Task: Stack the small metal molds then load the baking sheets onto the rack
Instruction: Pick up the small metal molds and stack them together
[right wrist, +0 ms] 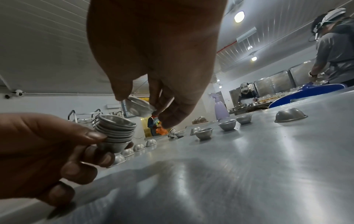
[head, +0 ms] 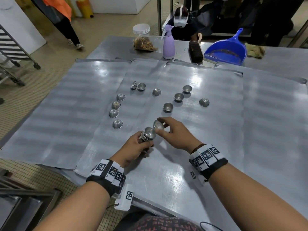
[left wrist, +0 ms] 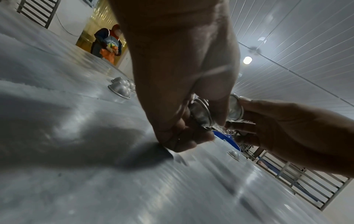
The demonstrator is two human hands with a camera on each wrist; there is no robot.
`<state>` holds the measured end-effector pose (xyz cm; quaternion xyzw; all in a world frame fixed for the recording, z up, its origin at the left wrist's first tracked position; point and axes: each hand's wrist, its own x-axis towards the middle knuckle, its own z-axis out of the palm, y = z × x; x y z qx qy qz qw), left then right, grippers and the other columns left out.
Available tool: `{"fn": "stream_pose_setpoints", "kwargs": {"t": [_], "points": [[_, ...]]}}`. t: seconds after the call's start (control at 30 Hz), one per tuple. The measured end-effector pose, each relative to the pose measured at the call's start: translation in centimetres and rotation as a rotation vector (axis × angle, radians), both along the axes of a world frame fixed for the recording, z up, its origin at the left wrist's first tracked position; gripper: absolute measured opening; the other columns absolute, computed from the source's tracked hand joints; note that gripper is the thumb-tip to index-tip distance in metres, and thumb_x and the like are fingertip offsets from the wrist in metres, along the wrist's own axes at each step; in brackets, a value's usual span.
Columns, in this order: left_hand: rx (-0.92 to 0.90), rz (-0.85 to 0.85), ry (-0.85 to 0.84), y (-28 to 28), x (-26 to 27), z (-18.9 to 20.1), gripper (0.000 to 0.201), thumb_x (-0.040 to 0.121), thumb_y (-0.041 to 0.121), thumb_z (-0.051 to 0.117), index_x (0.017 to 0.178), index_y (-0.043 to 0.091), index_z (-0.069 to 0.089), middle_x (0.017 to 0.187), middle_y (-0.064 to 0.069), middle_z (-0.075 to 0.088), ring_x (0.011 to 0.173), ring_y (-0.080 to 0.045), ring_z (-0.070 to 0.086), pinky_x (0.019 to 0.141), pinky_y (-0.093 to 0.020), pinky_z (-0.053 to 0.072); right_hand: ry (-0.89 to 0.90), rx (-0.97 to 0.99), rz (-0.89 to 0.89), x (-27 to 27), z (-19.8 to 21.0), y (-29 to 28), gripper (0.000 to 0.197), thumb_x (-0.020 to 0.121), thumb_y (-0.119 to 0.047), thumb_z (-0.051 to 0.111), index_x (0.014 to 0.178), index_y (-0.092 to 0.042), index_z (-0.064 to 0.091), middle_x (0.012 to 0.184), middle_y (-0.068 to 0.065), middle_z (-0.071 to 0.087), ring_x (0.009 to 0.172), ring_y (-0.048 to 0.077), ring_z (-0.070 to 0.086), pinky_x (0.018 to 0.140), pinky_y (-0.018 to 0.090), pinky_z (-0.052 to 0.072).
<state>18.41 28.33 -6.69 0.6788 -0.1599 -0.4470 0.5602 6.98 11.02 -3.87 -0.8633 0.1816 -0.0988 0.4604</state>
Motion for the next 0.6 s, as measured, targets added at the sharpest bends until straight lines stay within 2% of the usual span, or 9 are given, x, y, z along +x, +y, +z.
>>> {"fn": "stream_pose_setpoints", "kwargs": {"t": [0.17,0.33,0.43,0.53,0.6], "points": [[0.002,-0.046,-0.018,-0.1,0.2,-0.2,0.031,0.091,0.003,0.073,0.118,0.014,0.061,0.09,-0.018,0.069,0.063,-0.027,0.062,0.058,-0.036,0.053,0.034,-0.032,0.09,-0.2,-0.6,0.3,0.053,0.094,-0.037,0.067,0.142,-0.018,0.051,0.135,-0.002,0.059,0.111,0.011,0.057,0.086,0.021,0.043],[0.009,-0.076,-0.026,0.2,0.1,0.0,0.032,0.092,0.004,0.072,0.12,0.015,0.061,0.088,-0.015,0.073,0.068,-0.028,0.061,0.067,-0.043,0.053,0.05,-0.057,0.134,0.0,-0.6,0.9,0.055,0.095,-0.037,0.066,0.144,-0.018,0.05,0.137,-0.002,0.059,0.113,0.01,0.056,0.086,0.017,0.039],[0.006,-0.085,-0.031,0.3,0.1,0.1,0.033,0.092,0.003,0.071,0.122,0.013,0.06,0.091,-0.018,0.074,0.071,-0.034,0.06,0.065,-0.04,0.052,0.054,-0.067,0.147,0.3,-0.7,1.3,0.056,0.095,-0.037,0.067,0.145,-0.018,0.05,0.137,-0.002,0.06,0.115,0.011,0.057,0.083,0.014,0.037],[-0.012,-0.087,-0.025,0.6,0.3,0.0,0.034,0.092,0.004,0.072,0.122,0.014,0.061,0.094,-0.021,0.074,0.072,-0.034,0.06,0.067,-0.042,0.051,0.056,-0.075,0.15,0.8,-0.6,1.6,0.057,0.093,-0.039,0.068,0.145,-0.02,0.051,0.136,-0.004,0.061,0.114,0.009,0.058,0.077,0.005,0.035],[-0.015,-0.092,-0.027,0.9,0.6,0.0,0.035,0.092,0.006,0.073,0.124,0.015,0.061,0.097,-0.023,0.074,0.072,-0.034,0.06,0.069,-0.043,0.051,0.06,-0.075,0.154,1.1,-0.4,1.8,0.057,0.092,-0.041,0.069,0.144,-0.022,0.052,0.135,-0.006,0.063,0.112,0.008,0.058,0.077,0.005,0.035]]}}
